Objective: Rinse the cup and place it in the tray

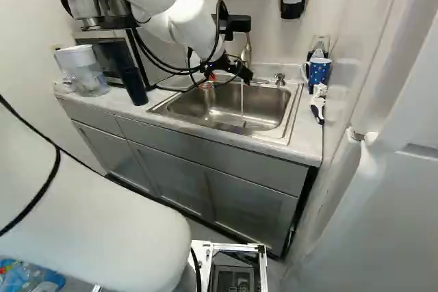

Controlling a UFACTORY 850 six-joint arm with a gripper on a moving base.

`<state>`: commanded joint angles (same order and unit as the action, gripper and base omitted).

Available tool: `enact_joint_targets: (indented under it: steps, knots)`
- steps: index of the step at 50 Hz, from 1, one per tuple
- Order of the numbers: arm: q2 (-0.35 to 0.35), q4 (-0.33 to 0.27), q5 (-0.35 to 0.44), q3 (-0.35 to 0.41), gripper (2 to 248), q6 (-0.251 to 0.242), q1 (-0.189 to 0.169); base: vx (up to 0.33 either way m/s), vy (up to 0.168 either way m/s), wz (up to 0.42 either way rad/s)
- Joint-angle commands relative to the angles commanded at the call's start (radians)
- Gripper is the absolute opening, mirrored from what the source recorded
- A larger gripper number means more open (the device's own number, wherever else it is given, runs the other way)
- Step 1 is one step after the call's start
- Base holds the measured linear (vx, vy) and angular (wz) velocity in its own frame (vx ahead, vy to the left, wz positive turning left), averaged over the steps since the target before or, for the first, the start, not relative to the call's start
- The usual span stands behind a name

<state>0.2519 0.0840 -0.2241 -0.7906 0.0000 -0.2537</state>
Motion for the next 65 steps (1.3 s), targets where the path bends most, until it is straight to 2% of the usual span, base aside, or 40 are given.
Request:
enact_joint_targets:
  steps: [65]
  knots:
    - [0.019, 0.0, 0.0, 0.016, 247, 0.0, 0.243, 0.0, 0.0, 0.0]
